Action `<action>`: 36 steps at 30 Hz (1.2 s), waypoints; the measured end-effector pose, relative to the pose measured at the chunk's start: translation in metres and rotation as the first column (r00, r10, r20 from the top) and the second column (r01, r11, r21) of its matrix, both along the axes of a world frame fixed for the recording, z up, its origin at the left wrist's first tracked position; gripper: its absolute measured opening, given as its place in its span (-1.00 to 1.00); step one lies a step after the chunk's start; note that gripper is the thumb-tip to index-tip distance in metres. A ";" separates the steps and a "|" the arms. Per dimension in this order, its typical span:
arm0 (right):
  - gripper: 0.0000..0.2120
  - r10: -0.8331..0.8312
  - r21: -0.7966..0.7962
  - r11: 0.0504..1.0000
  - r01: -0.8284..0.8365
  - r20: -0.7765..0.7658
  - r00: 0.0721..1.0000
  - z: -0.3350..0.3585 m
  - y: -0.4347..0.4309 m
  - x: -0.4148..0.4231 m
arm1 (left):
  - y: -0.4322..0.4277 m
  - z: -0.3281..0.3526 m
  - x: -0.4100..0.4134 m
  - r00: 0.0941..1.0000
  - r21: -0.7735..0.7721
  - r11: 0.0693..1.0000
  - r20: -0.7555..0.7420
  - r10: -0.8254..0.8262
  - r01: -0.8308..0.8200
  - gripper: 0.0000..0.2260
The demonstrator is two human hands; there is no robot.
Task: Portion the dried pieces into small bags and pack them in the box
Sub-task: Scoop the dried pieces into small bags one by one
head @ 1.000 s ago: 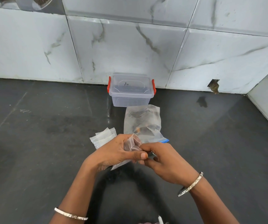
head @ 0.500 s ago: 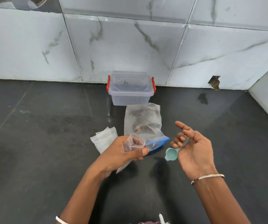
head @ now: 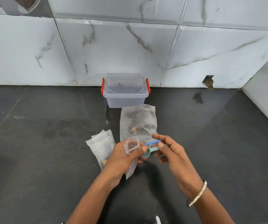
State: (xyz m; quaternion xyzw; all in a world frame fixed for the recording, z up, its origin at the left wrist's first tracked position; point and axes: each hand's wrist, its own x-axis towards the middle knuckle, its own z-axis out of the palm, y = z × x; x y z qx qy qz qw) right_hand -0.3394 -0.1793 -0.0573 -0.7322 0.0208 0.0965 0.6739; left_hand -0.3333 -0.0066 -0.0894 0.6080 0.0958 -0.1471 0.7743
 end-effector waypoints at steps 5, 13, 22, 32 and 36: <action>-0.83 0.048 -0.068 0.997 -0.047 0.007 0.999 -0.014 -0.019 -0.007 | 0.007 -0.003 0.001 0.998 0.154 0.988 0.057 -0.008 0.000 -0.90; -0.88 -0.140 -0.352 0.921 0.167 0.102 0.985 -0.033 -0.035 0.004 | 0.030 -0.012 0.004 0.983 0.631 0.775 0.159 -0.090 -0.031 -0.85; -0.91 -0.270 -0.140 0.947 0.290 0.149 0.951 -0.044 0.010 0.029 | 0.022 -0.008 0.005 0.931 0.854 0.510 0.099 -0.352 0.101 -0.66; -0.87 -0.047 -0.463 0.801 0.380 0.583 0.811 -0.055 0.025 0.046 | 0.025 -0.006 0.024 0.967 0.605 0.793 0.238 -0.090 -0.075 -0.66; -0.90 0.192 -0.625 0.622 0.472 0.706 0.682 -0.059 0.034 0.059 | 0.022 -0.006 0.030 0.966 0.488 0.867 0.258 -0.037 -0.097 -0.65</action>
